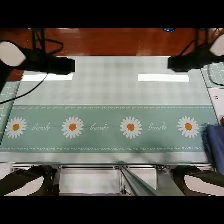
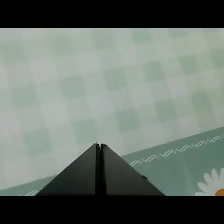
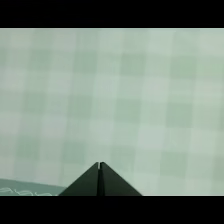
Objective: Fold the shirts.
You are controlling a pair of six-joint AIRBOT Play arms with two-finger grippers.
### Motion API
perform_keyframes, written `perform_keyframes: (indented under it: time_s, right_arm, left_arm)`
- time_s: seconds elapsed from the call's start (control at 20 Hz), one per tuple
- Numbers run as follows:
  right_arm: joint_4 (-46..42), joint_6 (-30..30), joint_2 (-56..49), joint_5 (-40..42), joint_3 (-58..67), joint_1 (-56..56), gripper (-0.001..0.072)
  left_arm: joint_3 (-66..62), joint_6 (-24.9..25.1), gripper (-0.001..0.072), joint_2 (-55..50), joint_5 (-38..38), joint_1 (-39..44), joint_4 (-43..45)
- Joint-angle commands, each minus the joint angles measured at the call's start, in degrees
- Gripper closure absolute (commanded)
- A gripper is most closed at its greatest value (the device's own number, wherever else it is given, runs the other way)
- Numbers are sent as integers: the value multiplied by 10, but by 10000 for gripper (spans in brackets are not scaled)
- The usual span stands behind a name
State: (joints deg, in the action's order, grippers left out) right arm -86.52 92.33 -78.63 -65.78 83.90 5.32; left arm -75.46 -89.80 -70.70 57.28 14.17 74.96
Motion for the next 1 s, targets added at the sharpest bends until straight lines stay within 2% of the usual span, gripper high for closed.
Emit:
perform_keyframes:
  time_s: [0.0, 0.3, 0.95]
  right_arm:
    - [-79, 34, -64, -60, 7, 49, 688]
    - [-82, 34, -60, -71, 7, 49, 688]
    - [-82, 34, -60, -71, 7, 49, 688]
  left_arm:
    - [30, -29, 685, -29, 12, 16, 50]
    - [24, -29, 685, -29, 34, 15, 50]
    - [24, -29, 685, -29, 32, 16, 50]
